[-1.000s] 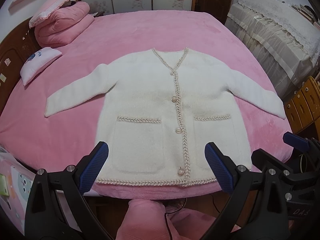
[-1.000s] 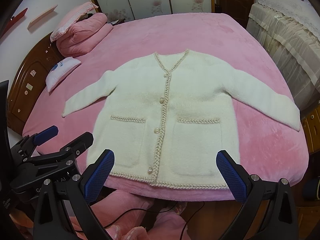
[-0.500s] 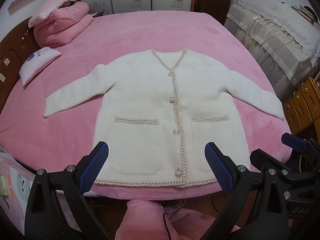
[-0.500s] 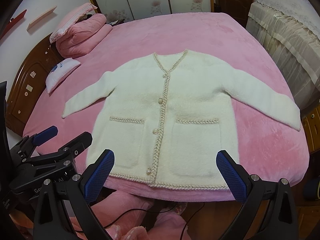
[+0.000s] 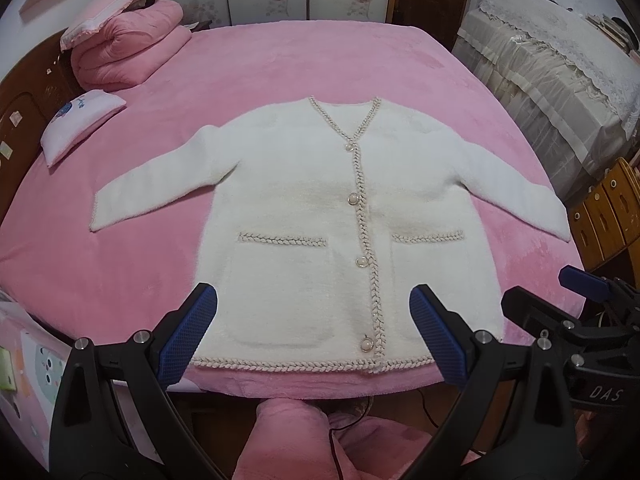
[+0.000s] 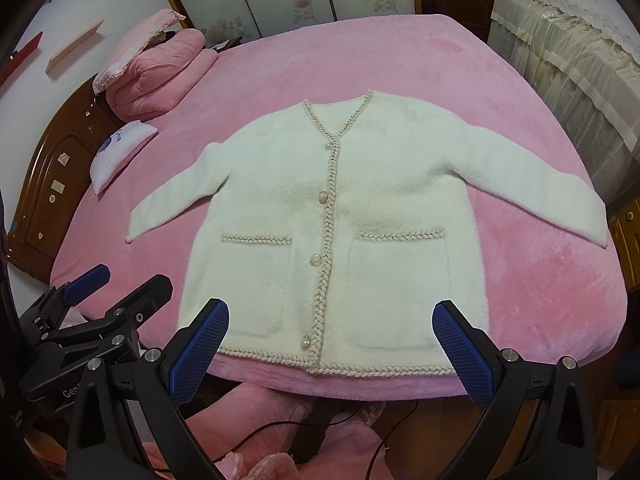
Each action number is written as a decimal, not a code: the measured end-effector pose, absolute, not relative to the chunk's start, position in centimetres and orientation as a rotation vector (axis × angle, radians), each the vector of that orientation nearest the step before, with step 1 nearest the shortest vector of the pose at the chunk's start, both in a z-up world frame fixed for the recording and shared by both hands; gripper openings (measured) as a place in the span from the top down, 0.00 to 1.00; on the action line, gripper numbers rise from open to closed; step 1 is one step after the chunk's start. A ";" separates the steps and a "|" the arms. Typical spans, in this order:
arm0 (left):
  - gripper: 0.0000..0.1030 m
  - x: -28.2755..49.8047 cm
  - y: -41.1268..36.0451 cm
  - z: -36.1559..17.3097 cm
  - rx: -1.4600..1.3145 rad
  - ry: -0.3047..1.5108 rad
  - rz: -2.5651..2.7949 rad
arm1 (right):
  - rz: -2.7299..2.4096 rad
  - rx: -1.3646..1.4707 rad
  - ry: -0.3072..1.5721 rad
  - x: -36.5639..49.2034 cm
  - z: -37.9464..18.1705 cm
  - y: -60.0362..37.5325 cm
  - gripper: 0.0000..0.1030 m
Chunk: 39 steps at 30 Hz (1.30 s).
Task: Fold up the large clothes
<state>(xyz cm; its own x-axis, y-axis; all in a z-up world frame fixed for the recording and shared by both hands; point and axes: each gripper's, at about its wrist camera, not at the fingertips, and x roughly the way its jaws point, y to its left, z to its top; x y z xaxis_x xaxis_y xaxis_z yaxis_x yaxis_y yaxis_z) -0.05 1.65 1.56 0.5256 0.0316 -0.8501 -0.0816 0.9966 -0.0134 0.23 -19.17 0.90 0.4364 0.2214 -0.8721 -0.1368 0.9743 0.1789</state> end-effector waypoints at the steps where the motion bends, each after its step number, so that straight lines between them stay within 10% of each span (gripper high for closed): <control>1: 0.07 -0.2 1.8 1.6 -0.055 1.012 0.068 | 0.224 0.082 1.092 0.2 0.8 -19.0 0.00; 19: 0.07 0.8 23.3 -6.5 -0.545 1.192 0.274 | 0.282 -0.111 1.122 5.3 -2.3 -4.8 0.00; 39: 0.14 8.9 60.1 -27.1 -1.272 0.812 0.874 | 0.319 -0.191 1.085 18.0 -8.3 27.7 0.00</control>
